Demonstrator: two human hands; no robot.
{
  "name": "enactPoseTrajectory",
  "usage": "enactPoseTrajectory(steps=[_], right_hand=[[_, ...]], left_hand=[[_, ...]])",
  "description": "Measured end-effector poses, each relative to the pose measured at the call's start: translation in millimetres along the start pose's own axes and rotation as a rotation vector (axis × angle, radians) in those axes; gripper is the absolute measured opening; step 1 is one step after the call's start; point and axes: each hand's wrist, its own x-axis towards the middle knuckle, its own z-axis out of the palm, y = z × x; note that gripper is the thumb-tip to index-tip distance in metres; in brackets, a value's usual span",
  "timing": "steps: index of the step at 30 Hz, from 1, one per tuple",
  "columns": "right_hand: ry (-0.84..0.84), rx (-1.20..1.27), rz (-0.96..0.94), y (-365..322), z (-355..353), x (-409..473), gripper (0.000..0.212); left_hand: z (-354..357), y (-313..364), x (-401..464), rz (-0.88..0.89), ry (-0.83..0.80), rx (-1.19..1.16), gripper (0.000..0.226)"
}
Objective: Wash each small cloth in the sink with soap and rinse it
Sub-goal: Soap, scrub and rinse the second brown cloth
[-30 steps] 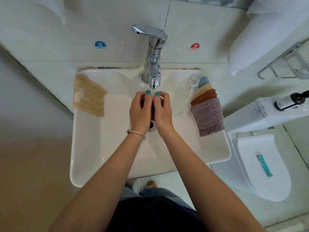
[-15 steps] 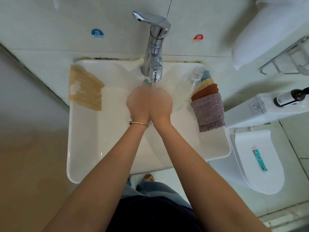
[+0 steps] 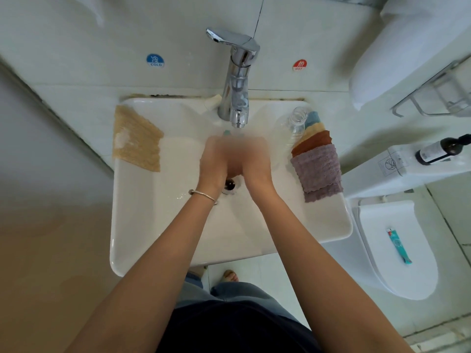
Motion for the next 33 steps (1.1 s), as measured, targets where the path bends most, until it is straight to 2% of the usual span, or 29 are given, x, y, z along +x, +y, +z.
enactPoseTrajectory(steps=[2, 4, 10, 14, 17, 20, 24, 26, 28, 31, 33], right_hand=[[-0.066, 0.042, -0.021, 5, -9, -2, 0.022], [-0.088, 0.023, -0.052, 10, -16, -5, 0.023], [-0.024, -0.074, -0.181, -4, -31, -6, 0.035], [-0.009, -0.167, -0.335, -34, -31, 6, 0.051], [0.011, -0.237, -0.556, -65, -19, 19, 0.061], [-0.014, -0.458, -0.704, -88, -5, 33, 0.065], [-0.07, -0.833, -0.636, -97, 0, 34, 0.068], [-0.081, -0.893, -0.639, -94, -5, 27, 0.066], [-0.04, -0.741, -0.667, -81, -6, 15, 0.056], [0.062, -0.318, -0.64, -45, 1, -13, 0.035], [0.027, -0.234, -0.548, -26, 8, -30, 0.027]], left_hand=[[-10, -5, -1, 0.039, -0.074, 0.03, 0.013], [-15, -9, -3, 0.09, -0.112, 0.06, 0.011], [-16, -2, -14, 0.147, -0.15, -0.003, 0.007], [-20, 7, -16, 0.158, -0.113, -0.021, 0.007], [-26, 14, -19, 0.157, -0.102, -0.057, 0.005], [-34, 22, -23, 0.154, -0.08, -0.105, 0.01], [-44, 30, -25, 0.121, -0.061, -0.195, 0.013], [-46, 32, -27, 0.102, -0.043, -0.234, 0.018], [-47, 35, -28, 0.107, -0.023, -0.238, 0.014], [-48, 31, -27, 0.114, -0.028, -0.253, 0.008], [-50, 26, -29, 0.12, -0.063, -0.267, 0.01]])
